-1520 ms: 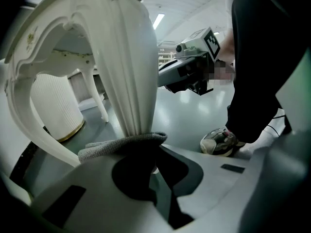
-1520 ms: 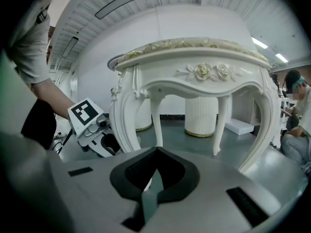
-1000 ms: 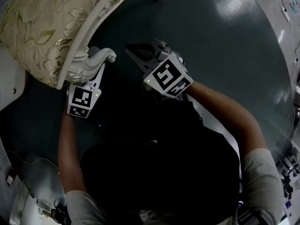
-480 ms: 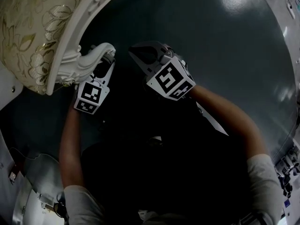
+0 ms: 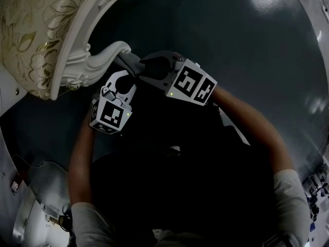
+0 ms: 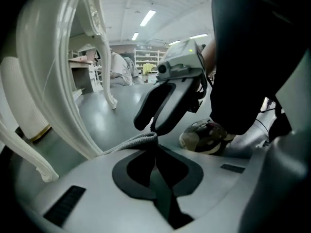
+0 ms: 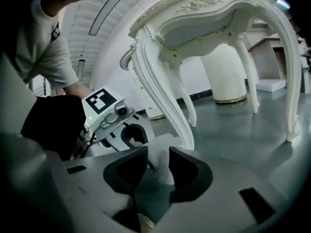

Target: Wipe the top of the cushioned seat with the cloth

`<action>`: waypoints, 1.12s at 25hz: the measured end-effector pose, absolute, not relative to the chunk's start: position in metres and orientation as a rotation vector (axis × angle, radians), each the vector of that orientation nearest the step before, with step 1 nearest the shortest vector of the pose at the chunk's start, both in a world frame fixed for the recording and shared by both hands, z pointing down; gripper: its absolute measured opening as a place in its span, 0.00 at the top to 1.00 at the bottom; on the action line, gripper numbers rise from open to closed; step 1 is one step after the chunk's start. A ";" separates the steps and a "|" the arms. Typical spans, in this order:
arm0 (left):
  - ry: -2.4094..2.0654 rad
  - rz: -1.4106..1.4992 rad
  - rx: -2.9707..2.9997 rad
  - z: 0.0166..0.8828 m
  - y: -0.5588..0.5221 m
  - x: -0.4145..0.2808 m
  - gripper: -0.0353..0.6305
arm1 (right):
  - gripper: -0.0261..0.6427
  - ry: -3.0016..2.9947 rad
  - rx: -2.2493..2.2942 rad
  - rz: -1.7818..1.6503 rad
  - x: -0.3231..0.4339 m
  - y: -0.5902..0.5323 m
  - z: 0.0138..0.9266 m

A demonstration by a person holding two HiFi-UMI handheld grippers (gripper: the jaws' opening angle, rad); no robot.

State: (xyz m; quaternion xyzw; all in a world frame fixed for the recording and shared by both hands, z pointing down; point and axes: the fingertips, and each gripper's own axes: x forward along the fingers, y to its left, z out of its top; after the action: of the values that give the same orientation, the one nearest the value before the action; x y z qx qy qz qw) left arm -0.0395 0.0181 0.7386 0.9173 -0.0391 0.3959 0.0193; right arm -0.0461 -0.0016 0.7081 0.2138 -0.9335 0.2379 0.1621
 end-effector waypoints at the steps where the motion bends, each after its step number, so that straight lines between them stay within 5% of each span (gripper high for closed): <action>1: -0.098 1.237 2.860 0.739 0.022 -0.039 0.91 | 0.77 -2.671 0.573 0.692 -0.048 0.001 0.707; 14: 0.011 1.311 2.951 0.730 0.039 -0.035 0.91 | 0.72 -2.749 0.245 0.963 -0.058 0.021 0.710; 19: -0.062 1.316 2.902 0.731 0.034 -0.038 0.91 | 0.79 -2.780 0.252 0.923 -0.059 0.017 0.706; 21: -0.132 1.295 2.851 0.734 0.028 -0.040 0.91 | 0.91 -2.778 0.324 0.888 -0.056 0.009 0.707; 28: -0.287 1.270 2.755 0.738 0.008 -0.048 0.91 | 0.92 -2.764 0.530 0.864 -0.053 -0.012 0.711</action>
State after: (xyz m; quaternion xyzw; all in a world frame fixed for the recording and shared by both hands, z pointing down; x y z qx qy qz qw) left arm -0.0480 0.0082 0.7376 0.9032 -0.0940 0.4162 0.0473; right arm -0.0531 -0.0125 0.7105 0.1793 -0.9343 0.2920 0.0985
